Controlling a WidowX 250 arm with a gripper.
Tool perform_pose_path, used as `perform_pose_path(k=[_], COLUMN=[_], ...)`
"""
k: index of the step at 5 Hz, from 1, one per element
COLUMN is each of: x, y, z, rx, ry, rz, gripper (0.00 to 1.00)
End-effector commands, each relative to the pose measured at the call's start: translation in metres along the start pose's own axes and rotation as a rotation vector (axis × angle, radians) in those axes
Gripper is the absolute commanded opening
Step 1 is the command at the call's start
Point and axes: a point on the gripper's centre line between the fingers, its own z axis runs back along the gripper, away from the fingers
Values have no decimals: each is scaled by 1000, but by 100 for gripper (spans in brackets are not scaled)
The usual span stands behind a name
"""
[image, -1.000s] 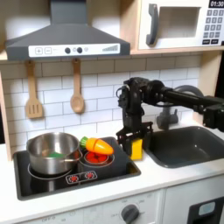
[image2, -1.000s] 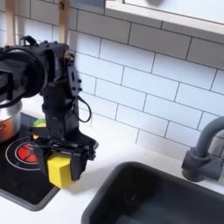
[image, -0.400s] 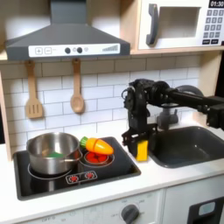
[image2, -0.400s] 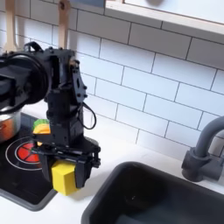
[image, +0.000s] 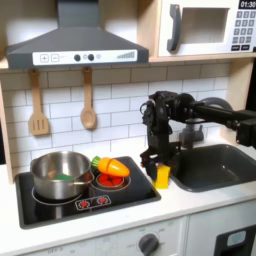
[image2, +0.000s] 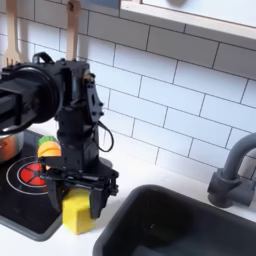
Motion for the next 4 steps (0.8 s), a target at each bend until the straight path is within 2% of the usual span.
perform_pose_path(k=[1,2,3,4], x=[2,4,4,11], y=[3,1,0,1], z=[0,10,17,30], rx=[7,-1,-29,-35], ry=[-1,-27,-25,-50], rz=[20,23,35,45], gripper=[100,100,100,100])
